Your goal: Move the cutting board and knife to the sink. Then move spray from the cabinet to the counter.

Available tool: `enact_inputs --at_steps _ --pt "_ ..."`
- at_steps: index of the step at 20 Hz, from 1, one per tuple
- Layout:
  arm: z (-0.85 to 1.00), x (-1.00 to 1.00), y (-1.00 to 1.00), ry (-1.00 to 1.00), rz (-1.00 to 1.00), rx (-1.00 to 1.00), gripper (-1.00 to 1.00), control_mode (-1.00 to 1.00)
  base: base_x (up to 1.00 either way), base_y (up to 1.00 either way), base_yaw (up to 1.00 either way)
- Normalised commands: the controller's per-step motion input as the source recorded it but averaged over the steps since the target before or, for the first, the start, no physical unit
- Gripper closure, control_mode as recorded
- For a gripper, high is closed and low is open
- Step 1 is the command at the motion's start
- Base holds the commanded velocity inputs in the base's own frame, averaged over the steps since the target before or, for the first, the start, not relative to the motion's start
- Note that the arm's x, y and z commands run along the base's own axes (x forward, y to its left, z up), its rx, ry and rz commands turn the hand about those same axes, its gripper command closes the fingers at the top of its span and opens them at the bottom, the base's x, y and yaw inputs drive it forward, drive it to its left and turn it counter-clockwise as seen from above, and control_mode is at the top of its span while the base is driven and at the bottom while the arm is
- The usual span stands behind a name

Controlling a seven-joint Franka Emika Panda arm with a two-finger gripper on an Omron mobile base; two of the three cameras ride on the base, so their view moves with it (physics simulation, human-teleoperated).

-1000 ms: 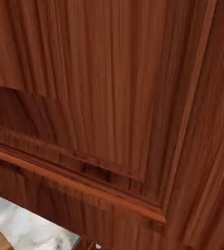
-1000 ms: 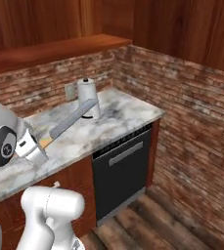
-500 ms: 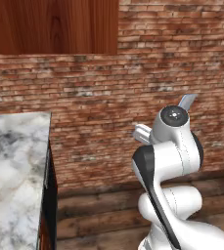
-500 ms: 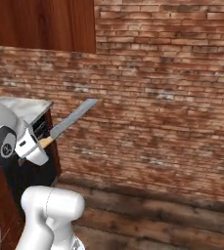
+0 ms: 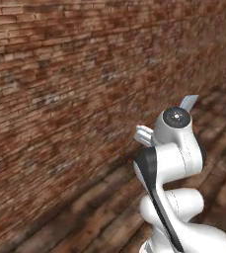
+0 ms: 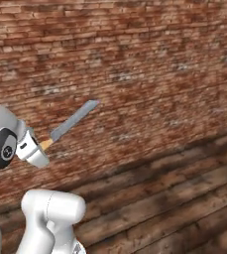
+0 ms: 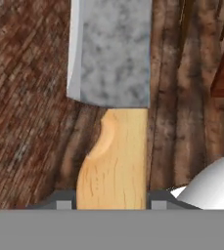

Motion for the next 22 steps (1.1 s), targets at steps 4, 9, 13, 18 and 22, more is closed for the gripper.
enact_inputs --at_steps 4,9,13,18,22 --pt "0.0 0.0 0.0 0.0 0.0 0.0 1.0 1.0 0.0 -0.2 -1.0" --pt "0.0 0.0 0.0 0.0 0.0 0.0 1.0 1.0 0.07 -0.1 -1.0" --pt "0.0 0.0 0.0 0.0 0.0 0.0 1.0 1.0 0.18 0.0 -1.0" --pt "0.0 0.0 0.0 0.0 0.0 0.0 1.0 1.0 0.82 0.0 -0.7" --pt "0.0 0.0 0.0 0.0 0.0 0.0 1.0 1.0 1.0 -0.29 -0.27"
